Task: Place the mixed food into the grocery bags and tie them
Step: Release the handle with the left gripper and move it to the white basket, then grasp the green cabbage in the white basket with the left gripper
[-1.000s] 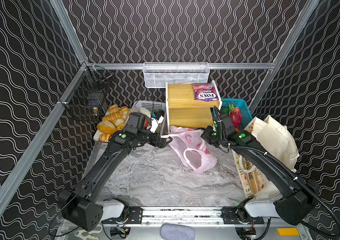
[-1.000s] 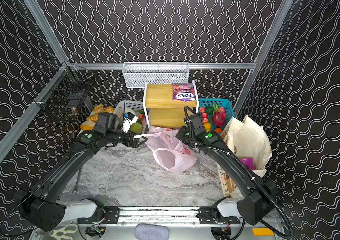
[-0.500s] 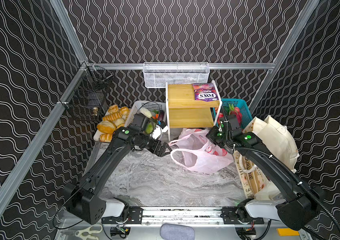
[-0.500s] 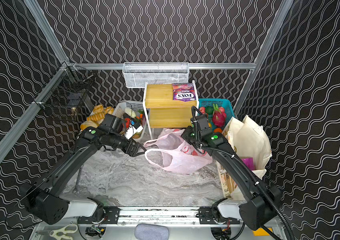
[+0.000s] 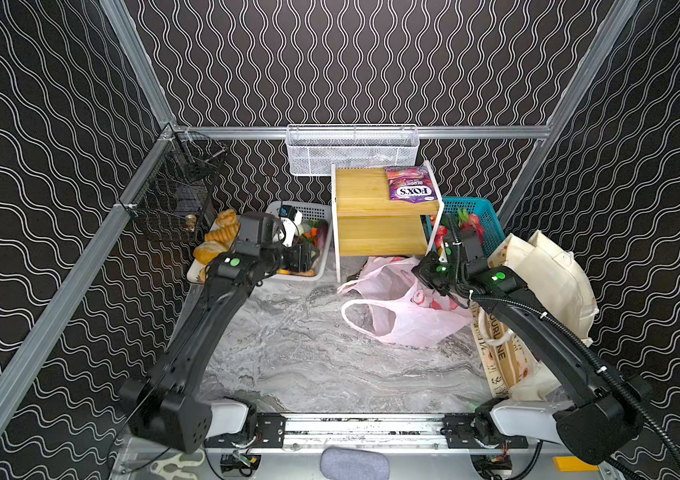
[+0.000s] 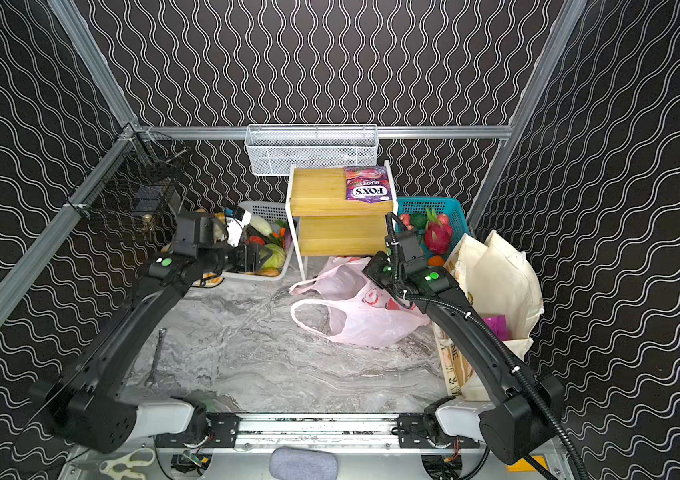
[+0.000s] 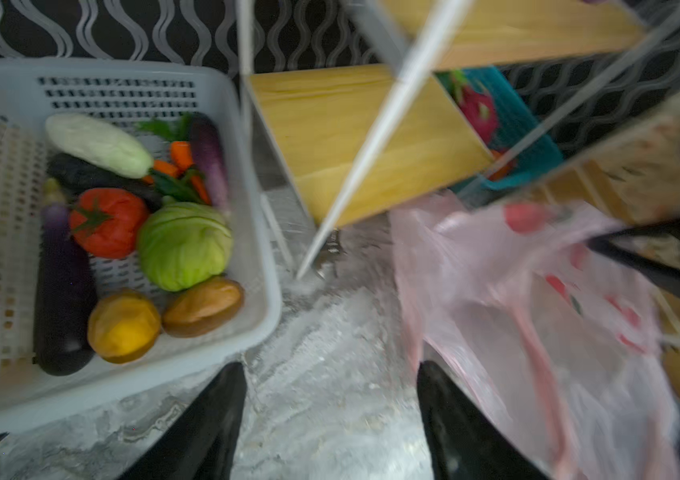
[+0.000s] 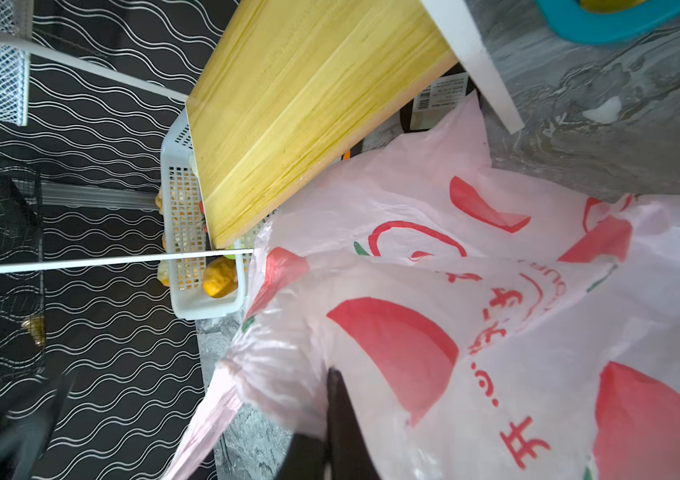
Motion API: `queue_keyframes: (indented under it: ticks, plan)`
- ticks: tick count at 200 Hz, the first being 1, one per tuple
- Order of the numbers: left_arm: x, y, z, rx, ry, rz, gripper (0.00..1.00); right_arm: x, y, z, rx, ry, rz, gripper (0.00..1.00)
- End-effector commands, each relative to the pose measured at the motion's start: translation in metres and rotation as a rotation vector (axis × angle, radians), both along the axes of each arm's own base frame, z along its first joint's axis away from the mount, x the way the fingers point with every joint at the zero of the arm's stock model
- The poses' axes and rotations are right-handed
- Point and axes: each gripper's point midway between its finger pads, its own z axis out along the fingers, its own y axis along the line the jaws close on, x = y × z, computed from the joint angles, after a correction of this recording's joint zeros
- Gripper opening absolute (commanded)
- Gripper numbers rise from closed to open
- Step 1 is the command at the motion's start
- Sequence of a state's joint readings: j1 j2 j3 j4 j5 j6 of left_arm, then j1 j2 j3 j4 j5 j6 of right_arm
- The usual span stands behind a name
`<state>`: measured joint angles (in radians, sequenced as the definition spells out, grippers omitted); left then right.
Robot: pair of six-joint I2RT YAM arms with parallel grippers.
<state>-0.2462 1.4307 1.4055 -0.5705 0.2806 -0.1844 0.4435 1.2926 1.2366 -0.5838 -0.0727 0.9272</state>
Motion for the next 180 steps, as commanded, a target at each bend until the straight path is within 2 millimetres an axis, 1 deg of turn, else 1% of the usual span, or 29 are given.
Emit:
queue_keyframes:
  ticks: [1,15,21,28,33,40,45,46,54,60,74,83,95,107,127,160,180]
  plan:
    - [0.044,0.022,-0.033,0.004,0.106,0.171,0.63,0.004,0.007,0.011,0.024,-0.049,0.036,0.00]
    - [0.070,0.029,-0.061,0.010,0.162,0.202,0.62,0.003,0.008,0.013,0.020,-0.055,0.050,0.00]
    - [0.082,0.032,-0.071,0.005,0.165,0.204,0.64,0.003,0.009,0.014,0.020,-0.062,0.056,0.00]
    - [0.095,0.030,-0.081,-0.019,0.164,0.177,0.68,0.003,0.009,0.013,0.019,-0.064,0.060,0.00]
    - [0.105,0.029,-0.091,-0.033,0.177,0.156,0.71,0.002,0.009,0.012,0.020,-0.063,0.061,0.00]
    - [0.117,0.030,-0.104,-0.042,0.204,0.150,0.72,0.002,0.008,0.011,0.014,-0.060,0.059,0.00]
    - [0.124,0.032,-0.109,-0.032,0.216,0.152,0.73,0.001,0.008,0.011,0.013,-0.060,0.060,0.00]
    - [0.125,0.033,-0.114,-0.026,0.228,0.152,0.73,0.001,0.008,0.012,0.013,-0.061,0.061,0.00]
    - [0.137,0.038,-0.131,0.024,0.257,0.167,0.77,0.000,0.008,0.012,0.012,-0.063,0.068,0.00]
    - [0.145,0.043,-0.139,0.059,0.270,0.183,0.80,0.000,0.008,0.012,0.009,-0.063,0.070,0.00]
    - [0.156,0.046,-0.160,0.101,0.311,0.187,0.85,-0.001,0.006,0.011,0.002,-0.064,0.065,0.00]
    - [0.160,0.048,-0.172,0.123,0.331,0.187,0.86,-0.001,0.004,0.012,-0.002,-0.069,0.060,0.00]
    - [0.162,0.043,-0.184,0.115,0.353,0.162,0.87,-0.001,0.003,0.013,-0.009,-0.075,0.055,0.00]
    - [0.160,0.044,-0.196,0.131,0.381,0.161,0.86,-0.001,0.001,0.014,-0.017,-0.082,0.054,0.00]
    - [0.154,0.049,-0.209,0.161,0.412,0.172,0.86,-0.001,0.000,0.015,-0.029,-0.085,0.056,0.00]
    - [0.143,0.046,-0.227,0.192,0.454,0.148,0.87,0.000,0.004,0.010,-0.016,-0.079,0.071,0.00]
    - [0.138,0.042,-0.228,0.228,0.459,0.116,0.89,0.001,0.007,0.009,-0.012,-0.074,0.082,0.00]
